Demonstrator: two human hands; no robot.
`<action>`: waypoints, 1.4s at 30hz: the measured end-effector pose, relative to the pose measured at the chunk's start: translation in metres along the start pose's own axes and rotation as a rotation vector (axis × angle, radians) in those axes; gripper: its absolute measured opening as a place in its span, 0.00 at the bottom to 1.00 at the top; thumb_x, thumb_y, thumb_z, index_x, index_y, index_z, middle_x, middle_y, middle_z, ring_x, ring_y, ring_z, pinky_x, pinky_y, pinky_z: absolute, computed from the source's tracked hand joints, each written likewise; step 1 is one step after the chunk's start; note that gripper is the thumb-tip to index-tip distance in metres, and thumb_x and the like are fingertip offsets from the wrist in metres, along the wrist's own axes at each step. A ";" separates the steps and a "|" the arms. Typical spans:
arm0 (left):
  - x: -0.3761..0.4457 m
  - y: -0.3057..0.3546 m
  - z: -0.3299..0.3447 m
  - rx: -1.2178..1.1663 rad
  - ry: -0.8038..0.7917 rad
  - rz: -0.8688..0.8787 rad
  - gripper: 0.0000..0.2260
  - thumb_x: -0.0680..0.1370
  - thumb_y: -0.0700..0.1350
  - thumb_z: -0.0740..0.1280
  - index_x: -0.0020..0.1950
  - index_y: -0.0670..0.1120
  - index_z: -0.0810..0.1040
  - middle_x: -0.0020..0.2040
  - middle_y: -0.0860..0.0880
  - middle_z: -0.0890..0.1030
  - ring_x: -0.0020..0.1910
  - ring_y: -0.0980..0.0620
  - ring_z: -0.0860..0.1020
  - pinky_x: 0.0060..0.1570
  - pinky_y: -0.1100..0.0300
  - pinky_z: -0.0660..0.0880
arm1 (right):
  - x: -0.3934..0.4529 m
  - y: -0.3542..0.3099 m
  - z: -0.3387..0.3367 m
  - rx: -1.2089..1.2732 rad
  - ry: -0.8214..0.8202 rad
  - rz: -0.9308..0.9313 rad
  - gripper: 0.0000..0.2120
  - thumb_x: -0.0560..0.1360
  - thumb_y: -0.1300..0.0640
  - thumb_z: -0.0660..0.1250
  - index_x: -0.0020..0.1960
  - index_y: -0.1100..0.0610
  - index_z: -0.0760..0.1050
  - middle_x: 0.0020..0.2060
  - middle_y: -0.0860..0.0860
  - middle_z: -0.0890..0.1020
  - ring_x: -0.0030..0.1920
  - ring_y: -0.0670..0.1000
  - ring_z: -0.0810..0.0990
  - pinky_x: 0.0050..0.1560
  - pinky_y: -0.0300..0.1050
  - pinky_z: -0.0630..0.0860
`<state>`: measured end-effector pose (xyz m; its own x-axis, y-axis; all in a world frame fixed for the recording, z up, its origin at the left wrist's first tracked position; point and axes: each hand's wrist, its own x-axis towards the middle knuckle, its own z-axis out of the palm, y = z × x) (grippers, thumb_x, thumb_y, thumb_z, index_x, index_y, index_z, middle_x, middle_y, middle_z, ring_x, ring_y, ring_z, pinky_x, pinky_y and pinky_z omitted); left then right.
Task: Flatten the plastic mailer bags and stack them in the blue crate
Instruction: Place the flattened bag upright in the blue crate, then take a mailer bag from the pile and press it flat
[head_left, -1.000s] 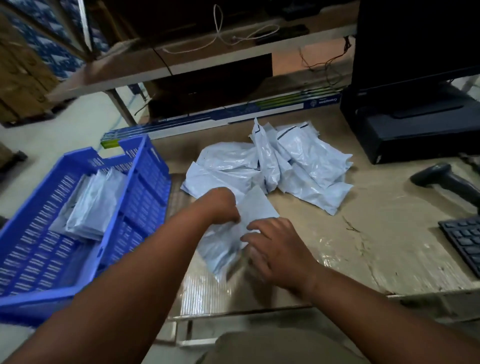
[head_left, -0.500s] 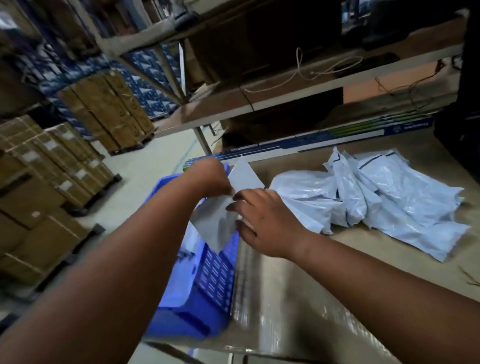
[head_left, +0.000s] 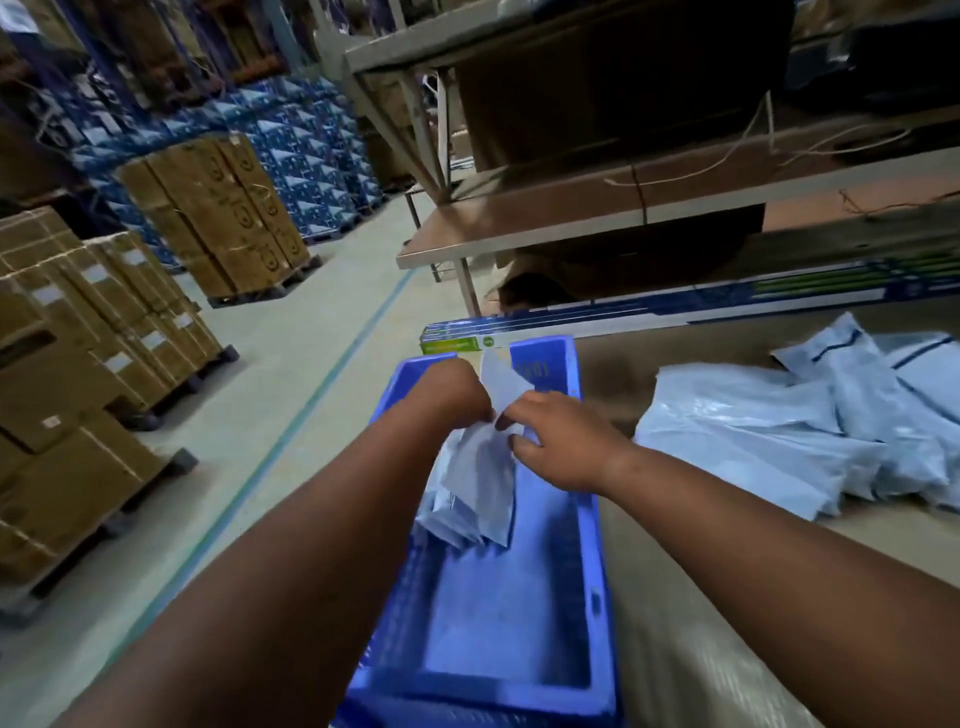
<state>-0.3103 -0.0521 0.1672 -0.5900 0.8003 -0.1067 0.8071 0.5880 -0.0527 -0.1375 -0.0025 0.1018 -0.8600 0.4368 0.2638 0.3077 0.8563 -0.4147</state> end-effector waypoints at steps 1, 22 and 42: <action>0.006 0.000 0.012 -0.016 -0.031 0.022 0.14 0.74 0.54 0.76 0.43 0.44 0.79 0.41 0.45 0.79 0.49 0.44 0.82 0.42 0.55 0.74 | 0.000 0.002 0.006 -0.008 -0.011 0.040 0.13 0.80 0.50 0.64 0.63 0.45 0.81 0.61 0.48 0.81 0.63 0.56 0.77 0.69 0.50 0.67; 0.035 0.039 0.162 0.583 0.065 0.491 0.32 0.82 0.60 0.59 0.84 0.53 0.56 0.80 0.46 0.65 0.79 0.41 0.60 0.77 0.34 0.52 | 0.003 0.000 0.011 -0.302 -0.182 0.105 0.12 0.78 0.50 0.58 0.48 0.46 0.80 0.47 0.46 0.84 0.50 0.49 0.78 0.82 0.54 0.50; 0.045 0.006 0.163 0.802 0.023 0.430 0.32 0.81 0.62 0.57 0.82 0.49 0.66 0.80 0.40 0.66 0.80 0.37 0.59 0.78 0.32 0.40 | 0.006 0.000 0.012 -0.272 -0.200 0.146 0.16 0.77 0.45 0.58 0.51 0.45 0.83 0.49 0.46 0.85 0.55 0.49 0.80 0.83 0.54 0.44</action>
<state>-0.3290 -0.0319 0.0007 -0.2283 0.9390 -0.2573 0.7249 -0.0124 -0.6887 -0.1479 -0.0031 0.0933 -0.8534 0.5203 0.0322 0.5069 0.8426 -0.1816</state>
